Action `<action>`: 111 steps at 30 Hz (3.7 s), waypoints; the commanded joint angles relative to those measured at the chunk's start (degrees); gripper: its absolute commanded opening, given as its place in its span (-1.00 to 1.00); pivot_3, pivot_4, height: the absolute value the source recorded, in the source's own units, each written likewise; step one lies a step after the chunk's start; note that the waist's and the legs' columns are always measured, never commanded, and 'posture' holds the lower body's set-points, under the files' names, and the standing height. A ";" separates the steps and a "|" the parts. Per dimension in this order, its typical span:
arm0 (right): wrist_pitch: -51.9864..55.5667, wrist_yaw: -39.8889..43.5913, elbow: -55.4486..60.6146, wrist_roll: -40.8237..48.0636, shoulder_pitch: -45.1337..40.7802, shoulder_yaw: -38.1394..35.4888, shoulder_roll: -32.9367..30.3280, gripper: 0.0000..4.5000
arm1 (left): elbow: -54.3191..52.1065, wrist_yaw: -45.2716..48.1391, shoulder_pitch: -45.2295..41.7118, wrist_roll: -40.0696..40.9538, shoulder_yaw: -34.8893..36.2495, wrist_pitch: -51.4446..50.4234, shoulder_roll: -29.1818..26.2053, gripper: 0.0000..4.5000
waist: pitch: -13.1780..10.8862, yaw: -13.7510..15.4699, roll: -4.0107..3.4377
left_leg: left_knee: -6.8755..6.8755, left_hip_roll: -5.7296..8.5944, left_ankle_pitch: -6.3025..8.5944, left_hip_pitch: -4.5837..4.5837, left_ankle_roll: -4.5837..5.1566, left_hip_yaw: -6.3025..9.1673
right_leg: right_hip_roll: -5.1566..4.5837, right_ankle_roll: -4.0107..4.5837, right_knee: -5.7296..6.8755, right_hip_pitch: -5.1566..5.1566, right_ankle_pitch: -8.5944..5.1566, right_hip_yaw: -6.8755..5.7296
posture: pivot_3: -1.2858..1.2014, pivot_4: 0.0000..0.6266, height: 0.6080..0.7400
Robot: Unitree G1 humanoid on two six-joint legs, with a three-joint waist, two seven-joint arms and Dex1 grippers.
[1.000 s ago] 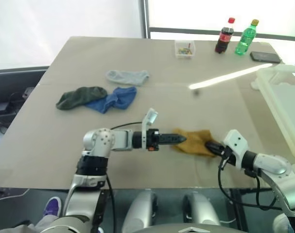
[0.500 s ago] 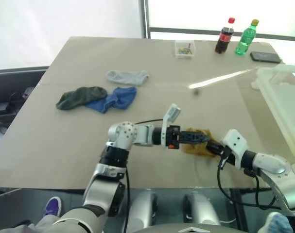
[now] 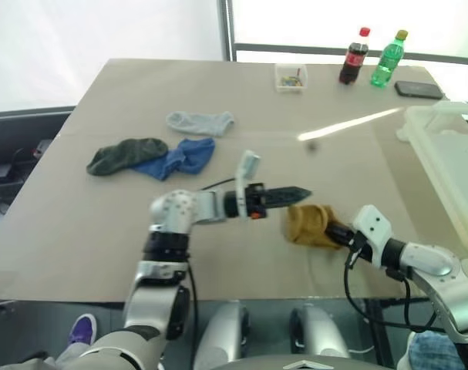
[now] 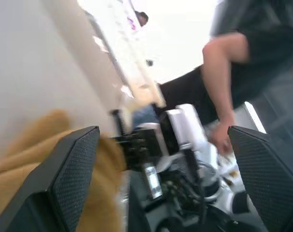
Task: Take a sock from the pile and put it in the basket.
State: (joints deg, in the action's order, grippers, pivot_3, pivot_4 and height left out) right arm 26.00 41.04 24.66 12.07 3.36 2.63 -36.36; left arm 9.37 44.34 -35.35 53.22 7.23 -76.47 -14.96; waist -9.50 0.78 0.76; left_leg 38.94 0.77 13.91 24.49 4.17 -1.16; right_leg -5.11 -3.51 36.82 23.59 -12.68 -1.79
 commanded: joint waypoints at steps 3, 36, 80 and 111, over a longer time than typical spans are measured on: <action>-0.88 0.16 -2.39 -0.46 -1.32 1.64 0.83 -0.98 | -4.76 -3.41 4.27 0.82 1.17 -2.32 -0.75 1.00 | 0.01 0.26 0.01 | 0.09 0.06 -0.01 0.04 -0.01 0.01 | -0.08 0.00 -0.03 -0.02 0.00 -0.02 | 0.03 -0.52 0.83; -1.18 -1.90 -0.16 -2.81 0.70 3.93 2.42 -0.98 | 5.19 -4.19 -3.26 0.13 -2.89 -11.18 4.36 1.00 | 0.05 0.05 0.02 | 0.08 -0.01 -0.13 0.00 -0.24 -0.01 | 0.02 0.00 0.05 -0.01 0.00 0.07 | 0.03 -0.52 0.83; -2.64 -1.77 -3.39 -3.46 -2.21 5.69 3.03 -0.98 | -2.42 -0.80 -1.65 -6.93 -12.38 -1.96 -3.86 1.00 | 0.16 0.07 0.08 | 0.06 0.01 0.01 -0.18 -0.04 -0.07 | -0.37 0.18 0.05 -0.08 -0.09 0.17 | 0.03 -0.52 0.83; -3.10 -1.48 -0.76 -6.36 0.11 8.24 1.49 -0.98 | 6.74 4.18 -5.84 -2.76 -6.91 -5.24 6.31 1.00 | 0.16 0.05 0.08 | 0.03 0.00 0.01 -0.07 0.00 -0.06 | -0.04 0.16 0.03 -0.03 -0.09 0.07 | 0.03 -0.52 0.83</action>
State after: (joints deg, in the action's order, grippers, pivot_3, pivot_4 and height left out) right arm 22.14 38.48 23.75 5.91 2.00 8.59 -34.55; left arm 16.39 47.50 -40.96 50.06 1.22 -82.77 -9.78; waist -9.34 0.83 0.85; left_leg 38.97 0.77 13.92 24.42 4.17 -1.21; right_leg -5.15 -3.35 36.85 23.56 -12.77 -1.72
